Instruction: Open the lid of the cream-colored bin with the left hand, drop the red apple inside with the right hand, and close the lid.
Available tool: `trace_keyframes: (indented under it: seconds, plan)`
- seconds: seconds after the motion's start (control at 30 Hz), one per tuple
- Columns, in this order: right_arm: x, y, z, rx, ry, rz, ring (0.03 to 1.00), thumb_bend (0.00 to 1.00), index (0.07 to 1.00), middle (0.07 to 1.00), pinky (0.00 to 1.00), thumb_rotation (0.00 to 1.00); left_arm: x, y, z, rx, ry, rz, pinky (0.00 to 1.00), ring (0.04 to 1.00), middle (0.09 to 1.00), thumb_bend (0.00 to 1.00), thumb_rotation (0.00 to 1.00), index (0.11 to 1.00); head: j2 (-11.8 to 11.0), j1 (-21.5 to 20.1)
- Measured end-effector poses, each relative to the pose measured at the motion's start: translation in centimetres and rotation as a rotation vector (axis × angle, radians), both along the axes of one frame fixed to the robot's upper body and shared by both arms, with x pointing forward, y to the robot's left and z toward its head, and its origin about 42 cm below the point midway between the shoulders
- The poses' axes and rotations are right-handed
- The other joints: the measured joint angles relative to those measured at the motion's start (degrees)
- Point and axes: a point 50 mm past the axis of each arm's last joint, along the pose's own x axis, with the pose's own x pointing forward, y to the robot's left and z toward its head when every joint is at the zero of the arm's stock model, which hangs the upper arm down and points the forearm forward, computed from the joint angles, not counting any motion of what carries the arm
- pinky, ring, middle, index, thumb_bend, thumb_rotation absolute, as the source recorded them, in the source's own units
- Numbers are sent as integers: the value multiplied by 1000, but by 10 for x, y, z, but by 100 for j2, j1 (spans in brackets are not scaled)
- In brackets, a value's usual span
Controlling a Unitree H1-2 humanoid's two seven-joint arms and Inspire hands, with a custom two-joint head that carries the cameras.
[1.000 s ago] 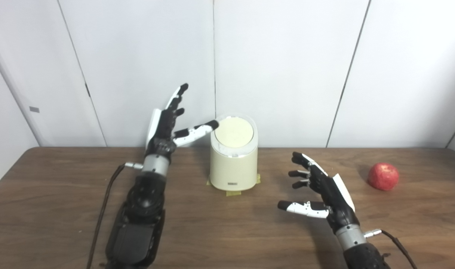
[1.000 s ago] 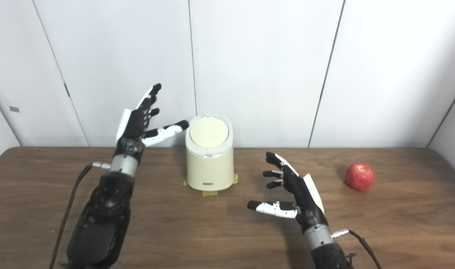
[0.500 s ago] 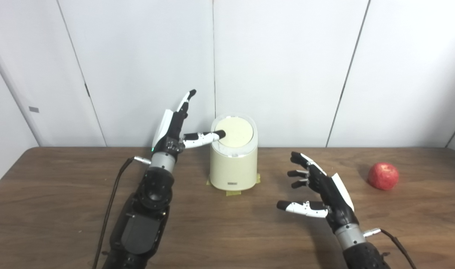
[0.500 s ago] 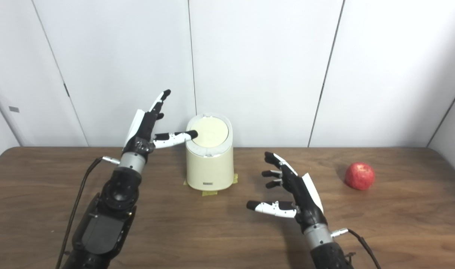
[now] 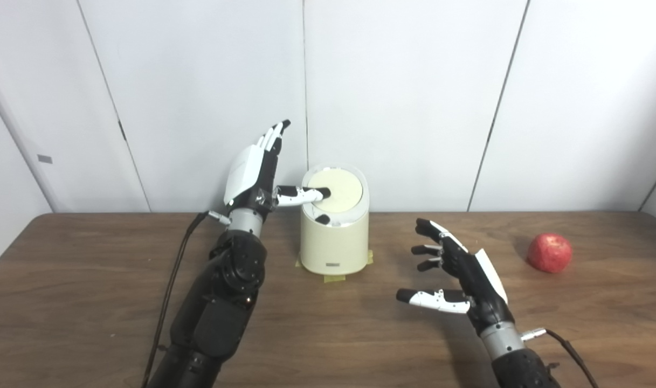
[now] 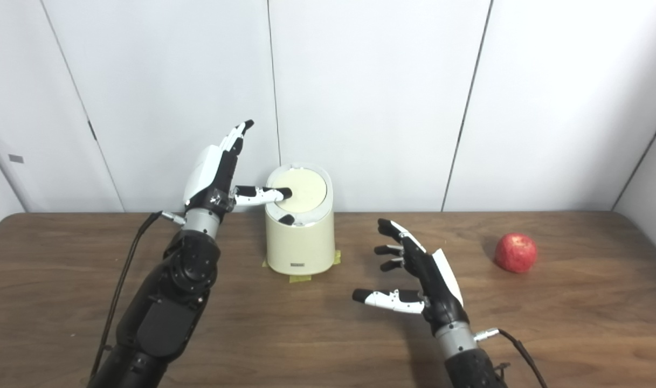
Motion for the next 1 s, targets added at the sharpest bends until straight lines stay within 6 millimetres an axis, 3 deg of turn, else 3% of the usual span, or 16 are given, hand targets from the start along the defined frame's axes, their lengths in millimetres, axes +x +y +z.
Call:
trace_keyframes:
  seconds: [0.23, 0.67, 0.87, 1.0]
  plan:
    - [0, 0, 1, -7, -3, -2, 734, 811, 850, 865, 591, 271, 7, -5, -2, 12, 13, 5, 897, 1000, 1000, 890, 228, 1000, 9, -35]
    - [0, 0, 2, 0, -8, -4, 741, 804, 846, 876, 585, 248, 17, -15, -11, 71, 29, 17, 946, 1000, 1000, 958, 242, 1000, 35, -88]
    - [-1, -1, 5, 10, -19, -4, 746, 807, 848, 881, 596, 252, 16, -26, -8, 286, -24, 32, 884, 1000, 1000, 974, 139, 1000, 53, -70]
    - [-1, -1, 5, 16, -17, -4, 744, 804, 849, 881, 589, 249, 18, -28, 1, 447, -85, 34, 810, 990, 1000, 996, 130, 1000, 70, -79]
